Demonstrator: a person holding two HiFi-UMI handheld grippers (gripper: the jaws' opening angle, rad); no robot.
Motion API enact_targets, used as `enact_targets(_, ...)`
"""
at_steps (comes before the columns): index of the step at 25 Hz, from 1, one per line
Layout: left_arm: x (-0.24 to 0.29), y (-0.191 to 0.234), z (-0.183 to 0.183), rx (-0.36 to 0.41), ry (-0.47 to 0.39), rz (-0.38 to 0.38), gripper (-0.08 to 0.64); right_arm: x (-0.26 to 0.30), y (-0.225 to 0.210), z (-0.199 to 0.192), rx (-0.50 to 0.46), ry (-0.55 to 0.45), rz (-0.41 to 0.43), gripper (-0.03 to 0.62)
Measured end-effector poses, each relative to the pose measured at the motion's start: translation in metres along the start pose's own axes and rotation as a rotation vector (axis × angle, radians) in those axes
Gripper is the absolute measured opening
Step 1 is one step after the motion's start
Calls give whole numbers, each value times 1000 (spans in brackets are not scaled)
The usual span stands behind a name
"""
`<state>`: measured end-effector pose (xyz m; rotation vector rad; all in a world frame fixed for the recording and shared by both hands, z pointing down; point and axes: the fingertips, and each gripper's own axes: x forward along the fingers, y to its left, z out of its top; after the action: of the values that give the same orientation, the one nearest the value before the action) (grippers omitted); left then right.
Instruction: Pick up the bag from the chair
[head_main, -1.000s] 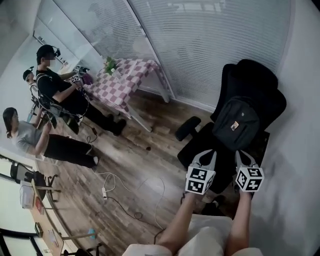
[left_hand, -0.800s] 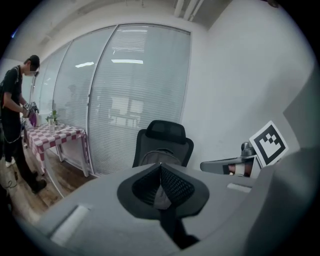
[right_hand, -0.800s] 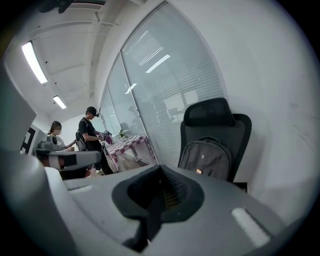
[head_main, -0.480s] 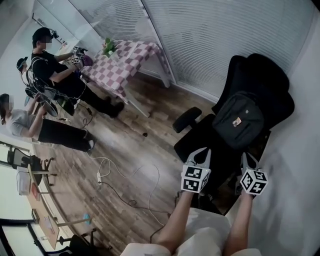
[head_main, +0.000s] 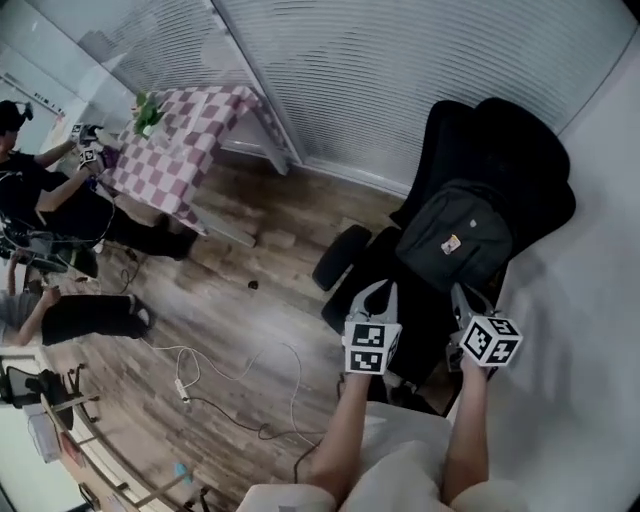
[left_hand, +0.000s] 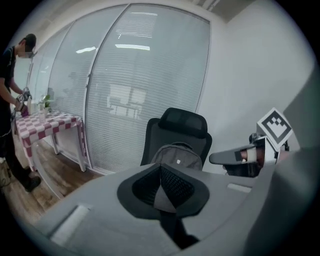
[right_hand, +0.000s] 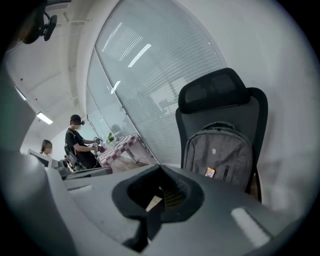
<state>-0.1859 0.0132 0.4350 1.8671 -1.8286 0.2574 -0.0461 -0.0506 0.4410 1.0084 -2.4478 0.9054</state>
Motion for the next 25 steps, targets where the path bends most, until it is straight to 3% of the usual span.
enact_targets(3, 38, 27, 11, -4, 9, -14, 9, 33, -3, 19, 13, -2, -40, 0)
enact_targets(8, 95, 17, 18, -18, 27, -86, 8, 30, -38, 13, 82, 19, -74, 0)
enact_targets(11, 121, 2, 9, 3, 66, -130, 8, 17, -81, 8, 150, -12, -135, 1)
enact_targets(15, 157, -16, -7, 47, 124, -169, 9, 1, -149, 16, 135, -43, -225, 0)
enact_targets(21, 220, -28, -40, 91, 189, -171, 9, 14, -249, 14, 136, -21, -257, 2)
enact_targets(25, 263, -24, -54, 107, 212, -163, 9, 32, -288, -3, 97, 42, -230, 3)
